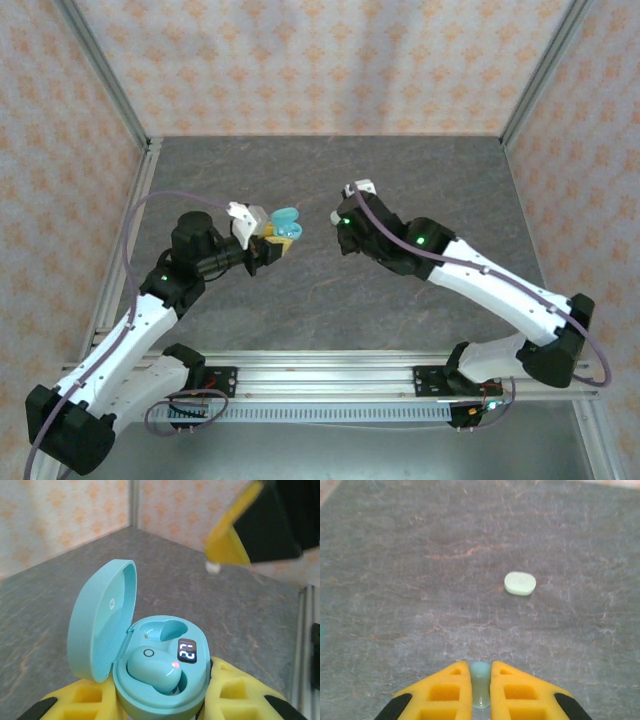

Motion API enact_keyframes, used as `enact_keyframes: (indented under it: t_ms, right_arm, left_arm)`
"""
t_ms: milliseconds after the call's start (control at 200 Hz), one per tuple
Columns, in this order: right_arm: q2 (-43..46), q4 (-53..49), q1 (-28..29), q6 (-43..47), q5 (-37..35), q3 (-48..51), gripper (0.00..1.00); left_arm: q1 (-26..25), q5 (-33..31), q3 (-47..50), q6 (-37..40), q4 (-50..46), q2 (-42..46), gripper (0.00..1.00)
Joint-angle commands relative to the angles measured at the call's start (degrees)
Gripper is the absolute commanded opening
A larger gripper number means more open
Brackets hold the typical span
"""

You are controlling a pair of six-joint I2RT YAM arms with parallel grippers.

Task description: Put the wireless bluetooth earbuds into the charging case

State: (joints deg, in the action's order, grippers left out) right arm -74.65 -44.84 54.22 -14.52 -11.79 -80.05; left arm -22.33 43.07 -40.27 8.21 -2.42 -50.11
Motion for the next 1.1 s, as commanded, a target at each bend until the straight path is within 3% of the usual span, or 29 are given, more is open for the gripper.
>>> enact_keyframes:
  t_ms: [0, 380, 771, 1091]
  right_arm:
    - [1.2, -5.3, 0.1, 4.3, 0.1, -3.8, 0.12]
    - [4.3, 4.9, 0.3, 6.6, 14.3, 0.1, 0.12]
    - [1.6, 6.8, 0.7, 8.1, 17.5, -1.4, 0.11]
    - [-1.8, 5.3, 3.6, 10.3, 13.6, -3.3, 0.11]
  left_arm:
    - [-3.0, 0.0, -0.4, 4.7, 3.8, -0.5, 0.00]
    - [-6.5, -2.3, -1.9, 6.6, 5.6, -2.5, 0.00]
    - [-7.0, -3.1, -1.5, 6.4, 6.2, -2.1, 0.00]
    - [-7.0, -3.0, -1.6, 5.9, 6.0, -2.1, 0.00]
